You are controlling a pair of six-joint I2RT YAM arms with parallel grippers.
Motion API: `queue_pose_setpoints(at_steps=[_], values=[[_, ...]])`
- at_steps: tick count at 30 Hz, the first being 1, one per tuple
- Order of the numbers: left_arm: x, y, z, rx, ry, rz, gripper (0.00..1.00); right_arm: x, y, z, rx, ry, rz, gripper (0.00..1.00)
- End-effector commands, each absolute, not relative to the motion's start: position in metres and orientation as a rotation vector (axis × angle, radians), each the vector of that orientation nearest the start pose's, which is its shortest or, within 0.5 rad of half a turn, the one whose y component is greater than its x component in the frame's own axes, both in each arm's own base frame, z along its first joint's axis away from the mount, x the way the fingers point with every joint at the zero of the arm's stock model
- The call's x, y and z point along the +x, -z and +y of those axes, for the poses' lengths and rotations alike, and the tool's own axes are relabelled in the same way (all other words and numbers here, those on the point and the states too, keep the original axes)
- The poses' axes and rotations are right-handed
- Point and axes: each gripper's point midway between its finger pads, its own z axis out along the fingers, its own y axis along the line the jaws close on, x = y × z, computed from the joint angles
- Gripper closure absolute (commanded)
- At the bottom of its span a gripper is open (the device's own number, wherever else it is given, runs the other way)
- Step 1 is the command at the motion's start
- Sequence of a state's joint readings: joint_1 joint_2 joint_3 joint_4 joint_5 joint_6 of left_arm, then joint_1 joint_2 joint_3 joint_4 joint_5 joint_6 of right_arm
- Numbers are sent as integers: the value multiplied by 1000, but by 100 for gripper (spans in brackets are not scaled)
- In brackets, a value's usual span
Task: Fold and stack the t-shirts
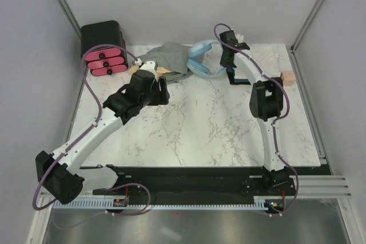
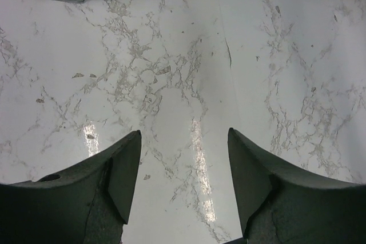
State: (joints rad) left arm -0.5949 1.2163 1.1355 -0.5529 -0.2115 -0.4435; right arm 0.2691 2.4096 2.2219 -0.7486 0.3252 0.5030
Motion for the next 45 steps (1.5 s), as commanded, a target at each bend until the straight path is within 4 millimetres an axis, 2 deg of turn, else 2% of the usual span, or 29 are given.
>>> queue_pose_setpoints(at_steps=[1, 5, 7, 10, 16, 20, 24, 28, 33, 35, 37, 40, 42, 43, 45], values=[[308, -239, -181, 97, 344, 2170, 31, 611, -144, 119, 562, -65, 2203, 100], [306, -237, -177, 95, 333, 2178, 31, 623, -164, 104, 578, -71, 2138, 100], [306, -237, -175, 94, 330, 2178, 31, 626, -166, 98, 579, -77, 2135, 100], [306, -235, -172, 90, 325, 2182, 31, 627, -164, 92, 575, -77, 2141, 100], [308, -230, -172, 87, 322, 2197, 32, 624, -153, 97, 590, -104, 2169, 100], [308, -228, -172, 81, 326, 2202, 32, 622, -150, 104, 642, -165, 2164, 100], [307, -226, -171, 73, 321, 2204, 32, 629, -150, 124, 663, -252, 2144, 100], [306, -229, -169, 69, 319, 2194, 32, 633, -141, 141, 658, -279, 2151, 100], [304, -229, -165, 64, 309, 2193, 32, 632, -135, 148, 649, -293, 2167, 100], [303, -227, -164, 63, 305, 2198, 32, 632, -132, 151, 639, -314, 2182, 94], [304, -224, -165, 64, 301, 2205, 32, 631, -130, 155, 627, -334, 2190, 84], [305, -221, -166, 64, 300, 2214, 32, 631, -127, 162, 601, -363, 2208, 82], [306, -221, -167, 66, 306, 2217, 32, 630, -125, 163, 593, -369, 2217, 64], [306, -220, -168, 65, 306, 2219, 32, 629, -127, 165, 577, -375, 2218, 49], [306, -220, -168, 65, 306, 2219, 32, 629, -134, 166, 548, -376, 2213, 40]])
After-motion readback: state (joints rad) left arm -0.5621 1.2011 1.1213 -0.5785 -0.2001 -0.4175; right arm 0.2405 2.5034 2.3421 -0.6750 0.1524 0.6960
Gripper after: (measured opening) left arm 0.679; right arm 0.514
